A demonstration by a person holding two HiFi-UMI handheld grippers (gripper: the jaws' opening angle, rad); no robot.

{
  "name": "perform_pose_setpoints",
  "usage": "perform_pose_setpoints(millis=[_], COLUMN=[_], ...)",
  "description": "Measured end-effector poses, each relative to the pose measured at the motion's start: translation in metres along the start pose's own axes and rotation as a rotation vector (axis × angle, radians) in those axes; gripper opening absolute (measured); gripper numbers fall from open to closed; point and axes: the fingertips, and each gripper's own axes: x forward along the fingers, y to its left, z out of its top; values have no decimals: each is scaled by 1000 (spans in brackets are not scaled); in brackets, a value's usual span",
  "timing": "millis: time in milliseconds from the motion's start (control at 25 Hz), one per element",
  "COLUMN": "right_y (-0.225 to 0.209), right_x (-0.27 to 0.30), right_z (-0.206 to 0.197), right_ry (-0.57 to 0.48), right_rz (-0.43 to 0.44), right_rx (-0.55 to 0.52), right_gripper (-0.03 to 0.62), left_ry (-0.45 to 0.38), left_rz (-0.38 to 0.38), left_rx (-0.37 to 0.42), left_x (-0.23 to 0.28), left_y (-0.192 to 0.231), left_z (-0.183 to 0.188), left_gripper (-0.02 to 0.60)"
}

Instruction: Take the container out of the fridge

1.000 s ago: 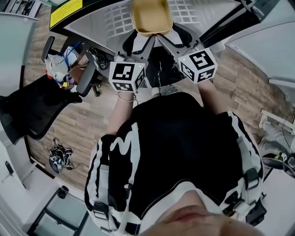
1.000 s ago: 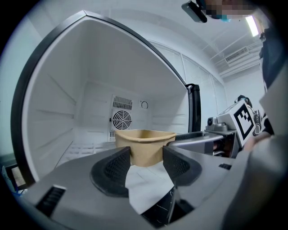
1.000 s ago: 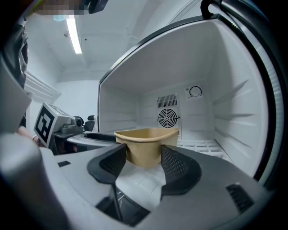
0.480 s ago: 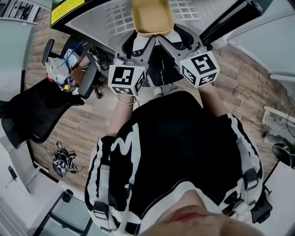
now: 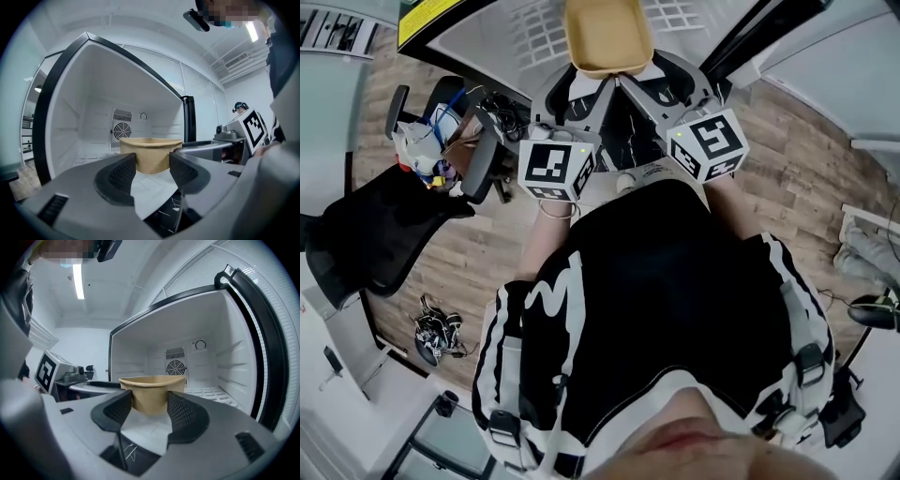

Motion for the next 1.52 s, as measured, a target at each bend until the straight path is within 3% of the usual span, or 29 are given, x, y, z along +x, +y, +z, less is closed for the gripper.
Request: perform_pose_setpoints(millis=[480,720,920,1080,1520], right_y=[6,12,16,20,34], right_x=[-23,-42,-57,-72,-106], right_z=[8,11,12,12,13], right_ry=[-11,-9,-13,-11,-21], right_rz=[45,68,78,88,108], right_rx=[-3,8,2,-4,-11], right_gripper=[244,244,244,244,244], left_ry=[29,-18,3,-41,-62], left_rz=[39,67,75,88,117], left_rx=[20,26,14,29,29], left_x=[-14,-23,-32,-38,-60], left_y=[-23,-40,-55,-68,-100], left_z=[4,13,11,18,20], left_gripper=[229,229,229,229,229])
